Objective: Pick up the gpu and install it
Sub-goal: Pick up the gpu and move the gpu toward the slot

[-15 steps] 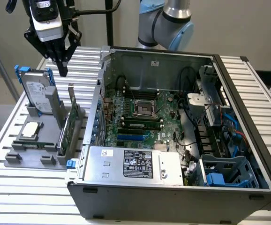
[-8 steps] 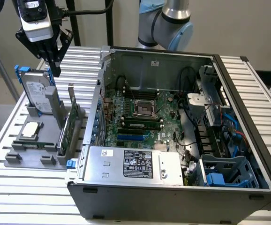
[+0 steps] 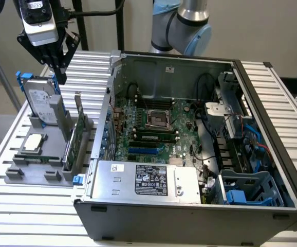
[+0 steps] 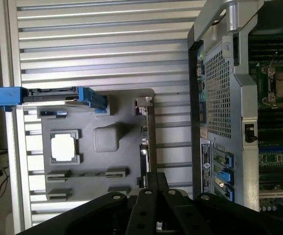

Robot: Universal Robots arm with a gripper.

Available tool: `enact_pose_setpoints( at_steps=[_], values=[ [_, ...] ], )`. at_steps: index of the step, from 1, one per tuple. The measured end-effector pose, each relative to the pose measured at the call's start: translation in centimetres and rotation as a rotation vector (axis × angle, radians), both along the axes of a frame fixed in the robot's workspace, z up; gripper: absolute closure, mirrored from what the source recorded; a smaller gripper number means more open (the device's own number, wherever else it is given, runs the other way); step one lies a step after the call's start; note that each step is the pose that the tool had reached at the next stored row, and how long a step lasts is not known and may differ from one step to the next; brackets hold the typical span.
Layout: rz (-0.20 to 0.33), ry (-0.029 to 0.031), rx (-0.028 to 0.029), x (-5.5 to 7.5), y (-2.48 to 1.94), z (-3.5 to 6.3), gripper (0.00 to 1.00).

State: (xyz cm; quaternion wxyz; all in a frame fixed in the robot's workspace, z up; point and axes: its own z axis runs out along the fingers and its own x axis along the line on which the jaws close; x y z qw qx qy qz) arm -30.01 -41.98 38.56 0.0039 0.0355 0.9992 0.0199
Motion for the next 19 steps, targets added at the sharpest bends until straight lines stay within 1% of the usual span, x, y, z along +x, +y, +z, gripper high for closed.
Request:
enact_pose_setpoints(
  at_steps=[3, 4, 6, 9, 10, 11, 12, 14, 15, 17, 18, 19],
  values=[
    [0.0, 0.0, -0.0001, 0.0, 0.0, 0.0, 0.89],
    [0.0, 0.0001, -0.0001, -0.1, 0.0, 0.0, 0.89],
    [0.0, -0.0002, 0.0001, -0.81, 0.0, -0.04, 0.89],
    [0.0, 0.0, 0.0, -0.94, -0.01, -0.04, 0.89],
    [0.0, 0.0, -0.0001, -0.94, -0.01, -0.04, 0.88],
    [0.0, -0.0001, 0.0, -0.95, -0.01, -0.04, 0.82],
    [0.0, 0.0, 0.0, -0.96, -0.01, -0.04, 0.82],
    [0.0, 0.0, 0.0, -0.96, -0.01, -0.04, 0.7],
    [0.0, 0.0, 0.0, -0.96, -0.01, -0.04, 0.7],
    [0.0, -0.0001, 0.0, -0.96, -0.01, -0.04, 0.58],
    [0.0, 0.0, 0.0, -0.96, -0.01, -0.04, 0.58],
    [0.0, 0.0001, -0.0001, -0.96, -0.01, -0.08, 0.52]
  ],
)
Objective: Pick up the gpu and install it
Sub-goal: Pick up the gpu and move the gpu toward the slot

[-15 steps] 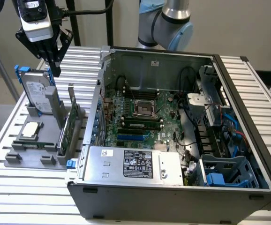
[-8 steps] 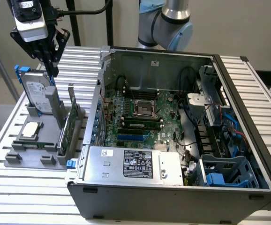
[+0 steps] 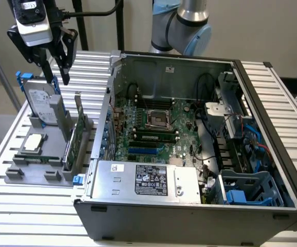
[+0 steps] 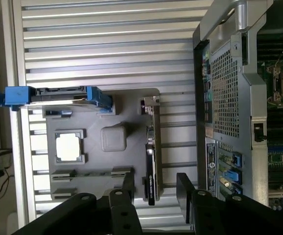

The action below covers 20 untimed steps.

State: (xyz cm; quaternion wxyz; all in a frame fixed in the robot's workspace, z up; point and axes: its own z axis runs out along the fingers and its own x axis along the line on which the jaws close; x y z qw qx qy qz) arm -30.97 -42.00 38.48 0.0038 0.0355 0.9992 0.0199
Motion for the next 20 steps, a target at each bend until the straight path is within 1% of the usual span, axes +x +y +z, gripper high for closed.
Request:
enact_pose_setpoints(
  at_steps=[3, 12, 20],
  values=[
    [0.0, 0.0, -0.0001, 0.0, -0.05, -0.48, 0.52],
    [0.0, -0.0001, -0.0001, 0.0, -0.56, -2.11, 0.52],
    [0.0, -0.0001, -0.0001, 0.0, -0.81, -3.58, 0.52]
  ],
)
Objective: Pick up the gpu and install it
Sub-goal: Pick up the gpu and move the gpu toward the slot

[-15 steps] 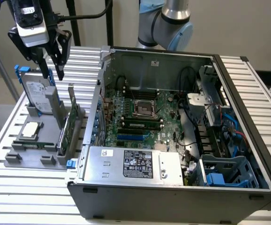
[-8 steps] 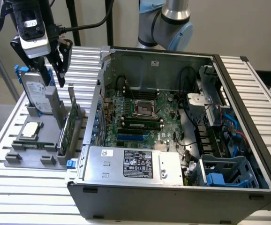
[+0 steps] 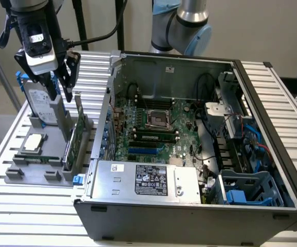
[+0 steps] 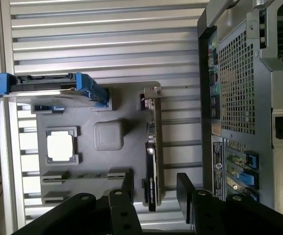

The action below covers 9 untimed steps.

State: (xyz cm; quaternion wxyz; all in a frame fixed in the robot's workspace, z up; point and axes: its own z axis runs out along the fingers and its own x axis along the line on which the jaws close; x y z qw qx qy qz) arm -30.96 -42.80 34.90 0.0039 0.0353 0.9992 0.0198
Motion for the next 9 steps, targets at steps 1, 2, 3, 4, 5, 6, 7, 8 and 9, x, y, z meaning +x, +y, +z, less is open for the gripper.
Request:
enact_pose_setpoints(
  at_steps=[1, 2, 3, 4, 5, 6, 7, 8, 9],
  values=[
    [0.0, 0.0, 0.0, 0.0, -0.02, -0.18, 0.52],
    [0.0, 0.0, 0.0, 0.0, -0.04, -0.36, 0.52],
    [0.0, 0.0, 0.0, 0.0, -0.06, -0.54, 0.52],
    [0.0, -0.0001, 0.0001, 0.0, -0.08, -0.72, 0.52],
    [0.0, 0.0, 0.0, 0.0, -0.09, -0.9, 0.52],
    [0.0, 0.0001, -0.0001, 0.0, -0.11, -1.07, 0.52],
    [0.0, 0.0001, -0.0001, 0.0, -0.12, -1.25, 0.52],
    [0.0, 0.0, -0.0001, 0.0, -0.14, -1.45, 0.52],
    [0.0, 0.0001, -0.0001, 0.0, -0.15, -1.63, 0.52]
  ],
)
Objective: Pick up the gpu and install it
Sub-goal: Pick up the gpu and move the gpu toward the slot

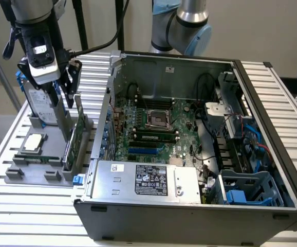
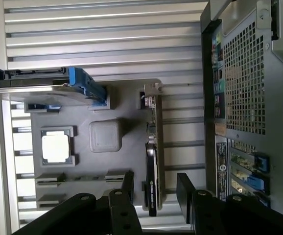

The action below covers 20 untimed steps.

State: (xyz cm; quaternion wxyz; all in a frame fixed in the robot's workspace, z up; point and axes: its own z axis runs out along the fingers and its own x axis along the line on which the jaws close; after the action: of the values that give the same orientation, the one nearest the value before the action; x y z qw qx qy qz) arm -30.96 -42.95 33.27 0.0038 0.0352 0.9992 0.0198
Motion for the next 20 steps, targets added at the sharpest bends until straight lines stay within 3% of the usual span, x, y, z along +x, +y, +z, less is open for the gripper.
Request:
enact_pose_setpoints(
  at_steps=[20],
  values=[
    [0.001, 0.0, 0.0001, 0.0, -0.32, -3.63, 0.52]
  ],
)
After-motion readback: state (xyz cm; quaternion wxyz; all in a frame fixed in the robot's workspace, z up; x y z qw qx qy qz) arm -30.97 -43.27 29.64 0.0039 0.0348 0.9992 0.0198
